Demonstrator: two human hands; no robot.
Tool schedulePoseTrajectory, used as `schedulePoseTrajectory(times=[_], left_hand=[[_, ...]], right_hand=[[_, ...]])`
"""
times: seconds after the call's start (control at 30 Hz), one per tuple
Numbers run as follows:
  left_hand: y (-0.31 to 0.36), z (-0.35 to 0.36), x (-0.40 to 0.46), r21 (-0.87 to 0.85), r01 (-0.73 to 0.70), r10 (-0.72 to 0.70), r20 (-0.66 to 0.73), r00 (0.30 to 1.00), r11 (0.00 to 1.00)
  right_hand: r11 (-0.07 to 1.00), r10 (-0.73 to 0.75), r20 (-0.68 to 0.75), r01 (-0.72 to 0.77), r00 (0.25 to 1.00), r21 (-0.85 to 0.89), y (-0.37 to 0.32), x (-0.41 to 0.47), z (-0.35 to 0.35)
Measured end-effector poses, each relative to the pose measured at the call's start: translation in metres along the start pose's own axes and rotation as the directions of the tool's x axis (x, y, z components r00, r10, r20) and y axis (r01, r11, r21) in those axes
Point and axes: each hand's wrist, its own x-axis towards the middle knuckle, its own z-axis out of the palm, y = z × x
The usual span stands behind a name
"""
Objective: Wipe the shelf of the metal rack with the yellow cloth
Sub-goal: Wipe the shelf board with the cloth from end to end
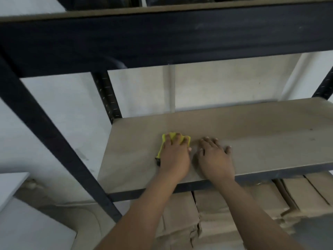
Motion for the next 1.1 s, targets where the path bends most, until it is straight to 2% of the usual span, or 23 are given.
schedulePoseTrajectory(times=[0.07, 0.13, 0.17, 0.2, 0.23, 0.27, 0.3, 0.33, 0.37, 0.4, 0.43, 0.47, 0.5, 0.57, 0.67, 0.87, 0.97, 1.1], left_hand=[[0.015, -0.004, -0.016, -0.109, 0.073, -0.07, 0.031, 0.997, 0.991], [0.029, -0.015, -0.028, -0.34, 0.149, -0.142, 0.046, 0.989, 0.929], [0.035, -0.023, -0.035, -0.527, 0.189, -0.187, 0.059, 0.981, 0.828], [0.037, -0.031, -0.041, -0.724, 0.217, -0.218, 0.094, 0.971, 0.655], [0.038, -0.04, -0.047, -0.88, 0.214, -0.206, 0.136, 0.969, 0.424], [0.034, -0.045, -0.052, -0.957, 0.175, -0.203, 0.128, 0.971, 0.23], [0.026, -0.05, -0.057, -0.984, 0.114, -0.218, 0.082, 0.973, 0.139], [0.017, -0.054, -0.061, -0.983, 0.055, -0.226, 0.014, 0.974, 0.175], [0.005, -0.054, -0.063, -0.939, 0.006, -0.222, -0.075, 0.972, 0.343], [-0.009, -0.052, -0.062, -0.814, -0.028, -0.19, -0.169, 0.967, 0.581], [-0.024, -0.048, -0.057, -0.615, -0.048, -0.118, -0.227, 0.967, 0.787], [-0.036, -0.041, -0.051, -0.427, -0.064, -0.035, -0.222, 0.974, 0.902], [-0.046, -0.035, -0.045, -0.286, -0.07, 0.022, -0.167, 0.986, 0.956], [-0.055, -0.024, -0.037, -0.143, -0.053, 0.047, -0.043, 0.998, 0.988], [-0.061, -0.016, -0.031, -0.102, -0.003, 0.006, 0.034, 0.999, 0.995], [-0.06, -0.011, -0.031, -0.029, 0.009, -0.008, 0.038, 0.999, 1.0], [-0.06, -0.01, -0.029, -0.022, 0.041, -0.039, 0.055, 0.998, 0.999], [-0.058, -0.01, -0.025, 0.004, 0.058, -0.058, 0.052, 0.997, 0.998]], right_hand=[[0.989, 0.05, -0.039, -0.044, 0.998, 0.14, 0.001, -0.003, -0.011], [0.917, 0.153, -0.041, -0.126, 0.987, 0.379, 0.001, -0.008, -0.025], [0.854, 0.201, -0.015, -0.168, 0.979, 0.492, 0.002, -0.009, -0.03], [0.785, 0.24, 0.001, -0.195, 0.971, 0.588, 0.002, -0.01, -0.034], [0.731, 0.268, -0.001, -0.203, 0.963, 0.652, 0.001, -0.01, -0.036], [0.711, 0.272, -0.017, -0.189, 0.962, 0.677, -0.003, -0.013, -0.039], [0.736, 0.253, -0.051, -0.158, 0.966, 0.658, -0.01, -0.017, -0.038], [0.803, 0.201, -0.114, -0.097, 0.973, 0.588, -0.017, -0.023, -0.035], [0.891, 0.118, -0.177, -0.026, 0.977, 0.454, -0.024, -0.03, -0.028], [0.959, 0.038, -0.189, 0.018, 0.981, 0.283, -0.033, -0.038, -0.018], [0.995, -0.01, -0.154, 0.025, 0.988, 0.099, -0.04, -0.045, -0.006], [0.999, -0.014, -0.108, 0.008, 0.994, -0.049, -0.046, -0.049, 0.006], [0.992, 0.0, -0.081, -0.01, 0.997, -0.123, -0.05, -0.051, 0.015], [0.989, -0.005, -0.063, -0.005, 0.998, -0.149, -0.052, -0.046, 0.023], [0.99, -0.078, 0.047, 0.083, 0.996, -0.111, -0.046, -0.024, 0.022], [0.97, -0.208, 0.151, 0.224, 0.966, -0.098, -0.036, 0.058, 0.021], [0.975, -0.192, 0.169, 0.208, 0.967, -0.083, -0.034, 0.109, 0.024], [0.974, -0.193, 0.116, 0.205, 0.974, -0.101, -0.009, 0.146, 0.016]])
